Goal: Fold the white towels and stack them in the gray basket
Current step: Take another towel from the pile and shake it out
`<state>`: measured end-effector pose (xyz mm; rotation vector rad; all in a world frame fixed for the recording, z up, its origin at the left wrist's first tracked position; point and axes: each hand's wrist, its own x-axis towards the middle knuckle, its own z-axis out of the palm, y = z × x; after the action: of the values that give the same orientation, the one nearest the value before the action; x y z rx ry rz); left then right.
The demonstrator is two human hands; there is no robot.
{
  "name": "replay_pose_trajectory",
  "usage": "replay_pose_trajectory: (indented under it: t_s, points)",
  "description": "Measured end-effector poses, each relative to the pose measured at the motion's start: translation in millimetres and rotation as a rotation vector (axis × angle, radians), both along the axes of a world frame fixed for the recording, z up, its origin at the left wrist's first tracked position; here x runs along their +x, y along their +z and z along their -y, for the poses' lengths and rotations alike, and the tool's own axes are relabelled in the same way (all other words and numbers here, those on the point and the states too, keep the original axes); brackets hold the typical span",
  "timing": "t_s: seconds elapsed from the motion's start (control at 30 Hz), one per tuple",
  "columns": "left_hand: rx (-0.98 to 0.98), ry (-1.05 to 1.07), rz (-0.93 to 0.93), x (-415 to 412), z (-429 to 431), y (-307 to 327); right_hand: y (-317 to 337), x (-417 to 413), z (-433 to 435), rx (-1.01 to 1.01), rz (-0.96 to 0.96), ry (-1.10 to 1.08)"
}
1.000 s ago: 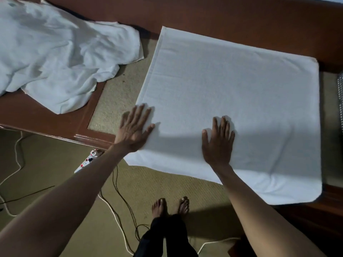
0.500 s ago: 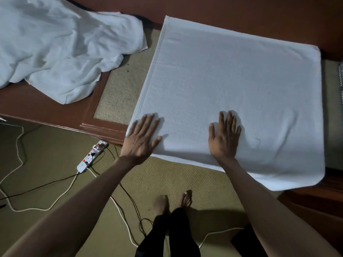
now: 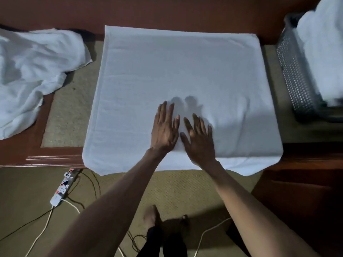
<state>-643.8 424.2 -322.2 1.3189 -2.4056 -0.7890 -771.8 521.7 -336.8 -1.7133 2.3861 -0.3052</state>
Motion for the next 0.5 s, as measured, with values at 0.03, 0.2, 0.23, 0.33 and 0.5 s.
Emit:
replay_pose_trajectory:
  t_s: [0.03, 0.2, 0.23, 0.33, 0.5]
  points:
    - [-0.009, -0.003, 0.064, -10, 0, -5, 1, -12, -3, -0.005, -0.005, -0.004]
    - [-0.133, 0.016, 0.244, -18, -2, -18, 0, -91, -20, 0.018, -0.004, -0.096]
    - [-0.141, 0.022, 0.254, -20, -1, -18, 0, -108, -25, 0.019, -0.003, -0.117]
    - [-0.126, 0.040, 0.269, -23, -1, -15, -1, -164, -44, 0.016, -0.073, -0.202]
    - [-0.161, 0.032, 0.276, -25, -2, -9, 2, -237, -73, 0.150, -0.040, -0.416]
